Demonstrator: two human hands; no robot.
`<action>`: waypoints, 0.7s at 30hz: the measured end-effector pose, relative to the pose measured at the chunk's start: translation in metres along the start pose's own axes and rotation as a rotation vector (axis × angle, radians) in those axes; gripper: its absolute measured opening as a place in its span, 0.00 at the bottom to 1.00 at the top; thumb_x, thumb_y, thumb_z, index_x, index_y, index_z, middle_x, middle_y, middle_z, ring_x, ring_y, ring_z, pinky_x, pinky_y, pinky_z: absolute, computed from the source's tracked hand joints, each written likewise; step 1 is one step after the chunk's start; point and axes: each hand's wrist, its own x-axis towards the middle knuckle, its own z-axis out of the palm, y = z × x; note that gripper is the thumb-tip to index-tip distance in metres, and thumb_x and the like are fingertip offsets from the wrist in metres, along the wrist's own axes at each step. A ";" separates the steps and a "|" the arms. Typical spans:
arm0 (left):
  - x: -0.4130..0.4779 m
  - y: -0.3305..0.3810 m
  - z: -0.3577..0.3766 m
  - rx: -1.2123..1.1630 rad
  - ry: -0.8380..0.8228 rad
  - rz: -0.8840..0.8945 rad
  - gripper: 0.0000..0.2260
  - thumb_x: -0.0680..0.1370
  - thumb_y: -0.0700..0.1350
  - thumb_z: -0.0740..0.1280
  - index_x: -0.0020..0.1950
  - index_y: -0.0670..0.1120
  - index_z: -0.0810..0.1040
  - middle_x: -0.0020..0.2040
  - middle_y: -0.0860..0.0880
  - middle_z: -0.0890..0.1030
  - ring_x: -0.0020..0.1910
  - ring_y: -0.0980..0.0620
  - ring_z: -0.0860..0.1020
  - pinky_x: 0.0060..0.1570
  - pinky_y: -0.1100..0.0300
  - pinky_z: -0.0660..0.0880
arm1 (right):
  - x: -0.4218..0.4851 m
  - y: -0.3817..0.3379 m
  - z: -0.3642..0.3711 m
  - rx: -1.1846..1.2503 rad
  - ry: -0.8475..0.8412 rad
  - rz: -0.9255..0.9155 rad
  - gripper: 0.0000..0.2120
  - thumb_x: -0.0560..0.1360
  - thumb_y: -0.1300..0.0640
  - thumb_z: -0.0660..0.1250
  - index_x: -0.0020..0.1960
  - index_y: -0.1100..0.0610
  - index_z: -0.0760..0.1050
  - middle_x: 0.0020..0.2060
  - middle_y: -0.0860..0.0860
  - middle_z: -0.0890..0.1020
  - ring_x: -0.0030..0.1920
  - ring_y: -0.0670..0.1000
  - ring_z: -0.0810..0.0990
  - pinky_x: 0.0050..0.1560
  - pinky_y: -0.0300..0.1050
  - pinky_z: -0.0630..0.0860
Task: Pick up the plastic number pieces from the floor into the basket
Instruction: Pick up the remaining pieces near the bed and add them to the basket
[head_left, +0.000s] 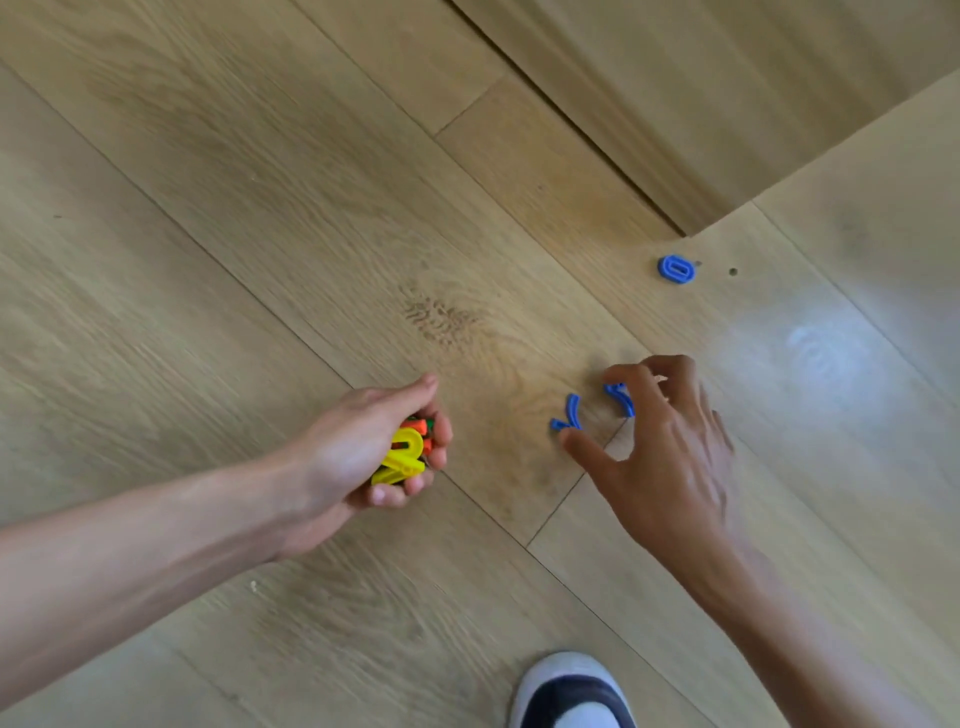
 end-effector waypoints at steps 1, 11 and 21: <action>-0.001 0.001 0.001 0.007 -0.002 -0.002 0.17 0.80 0.55 0.60 0.41 0.43 0.75 0.33 0.44 0.75 0.25 0.52 0.70 0.17 0.68 0.58 | 0.000 -0.002 0.002 0.006 -0.003 0.006 0.26 0.69 0.35 0.70 0.61 0.48 0.73 0.58 0.46 0.69 0.53 0.49 0.74 0.46 0.47 0.71; -0.005 0.004 0.004 0.046 0.022 -0.010 0.19 0.80 0.55 0.59 0.40 0.43 0.76 0.32 0.45 0.75 0.25 0.52 0.71 0.17 0.68 0.60 | 0.008 -0.019 0.001 0.103 -0.050 -0.023 0.15 0.73 0.56 0.71 0.60 0.54 0.78 0.55 0.48 0.73 0.50 0.52 0.78 0.44 0.49 0.78; -0.002 0.005 0.014 0.040 -0.009 -0.051 0.19 0.81 0.56 0.59 0.40 0.43 0.77 0.32 0.46 0.76 0.25 0.52 0.71 0.18 0.66 0.63 | 0.008 -0.012 0.007 0.174 -0.076 -0.076 0.07 0.70 0.61 0.74 0.48 0.55 0.82 0.53 0.47 0.70 0.40 0.42 0.73 0.37 0.26 0.66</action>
